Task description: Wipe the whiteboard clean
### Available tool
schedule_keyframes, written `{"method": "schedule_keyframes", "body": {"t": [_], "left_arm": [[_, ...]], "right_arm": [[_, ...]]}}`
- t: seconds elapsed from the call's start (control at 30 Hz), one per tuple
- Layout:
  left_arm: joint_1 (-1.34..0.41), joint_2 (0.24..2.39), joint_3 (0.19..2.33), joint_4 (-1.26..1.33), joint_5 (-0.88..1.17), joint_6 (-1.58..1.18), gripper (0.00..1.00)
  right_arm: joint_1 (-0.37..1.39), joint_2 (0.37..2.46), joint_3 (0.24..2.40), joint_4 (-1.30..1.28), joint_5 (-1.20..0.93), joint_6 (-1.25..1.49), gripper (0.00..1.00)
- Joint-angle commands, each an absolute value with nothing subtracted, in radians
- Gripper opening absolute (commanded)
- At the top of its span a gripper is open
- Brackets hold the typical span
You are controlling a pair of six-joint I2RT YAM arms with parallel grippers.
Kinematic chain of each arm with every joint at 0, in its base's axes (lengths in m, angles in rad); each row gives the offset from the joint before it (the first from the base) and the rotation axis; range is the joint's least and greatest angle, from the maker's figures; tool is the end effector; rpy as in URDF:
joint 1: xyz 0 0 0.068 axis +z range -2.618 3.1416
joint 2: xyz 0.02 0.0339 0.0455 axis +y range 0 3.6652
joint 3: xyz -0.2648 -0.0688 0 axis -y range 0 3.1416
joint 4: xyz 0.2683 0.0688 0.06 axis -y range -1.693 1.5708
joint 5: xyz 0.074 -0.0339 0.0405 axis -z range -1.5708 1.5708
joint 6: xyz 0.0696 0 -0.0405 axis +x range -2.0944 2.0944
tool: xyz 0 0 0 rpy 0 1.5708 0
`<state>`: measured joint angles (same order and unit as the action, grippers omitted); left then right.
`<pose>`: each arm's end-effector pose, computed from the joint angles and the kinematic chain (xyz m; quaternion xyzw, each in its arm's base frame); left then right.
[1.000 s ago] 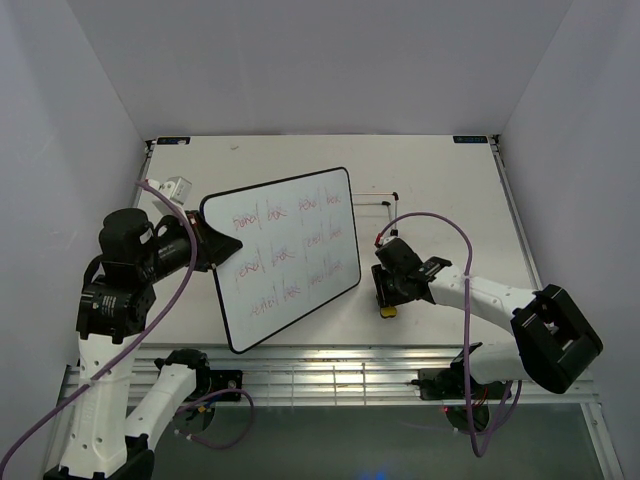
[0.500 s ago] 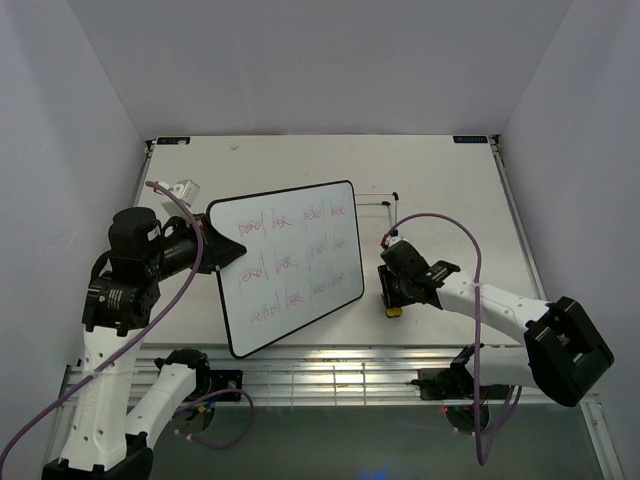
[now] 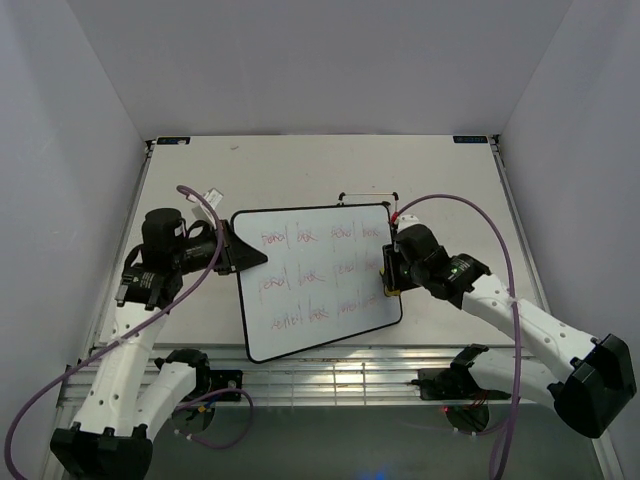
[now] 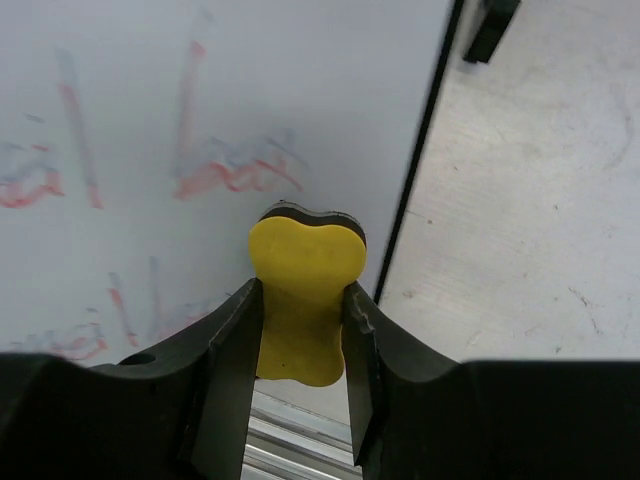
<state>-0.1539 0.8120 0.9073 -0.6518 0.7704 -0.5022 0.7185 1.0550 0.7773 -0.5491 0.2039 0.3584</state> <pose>0.1946 -0.0792 0.3254 0.0394 0.8294 -0.4560 0.3203 0.2051 0.1606 0.2234 -0.1296 0.9184 0.1040 0.3590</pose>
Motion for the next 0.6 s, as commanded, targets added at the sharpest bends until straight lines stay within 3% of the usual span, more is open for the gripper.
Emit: {"method": "schedule_keyframes", "body": {"t": [0.0, 0.2, 0.57], "left_arm": [[-0.160, 0.839, 0.835, -0.526, 0.830, -0.480, 0.00], [-0.160, 0.926, 0.759, -0.423, 0.907, -0.471, 0.00], [-0.160, 0.968, 0.670, -0.296, 0.925, -0.466, 0.00]], "right_arm": [[0.721, 1.028, 0.830, -0.476, 0.088, 0.296, 0.37], [0.762, 1.094, 0.870, -0.270, -0.155, 0.236, 0.36], [1.011, 1.483, 1.282, -0.354, -0.078, 0.088, 0.36]]}}
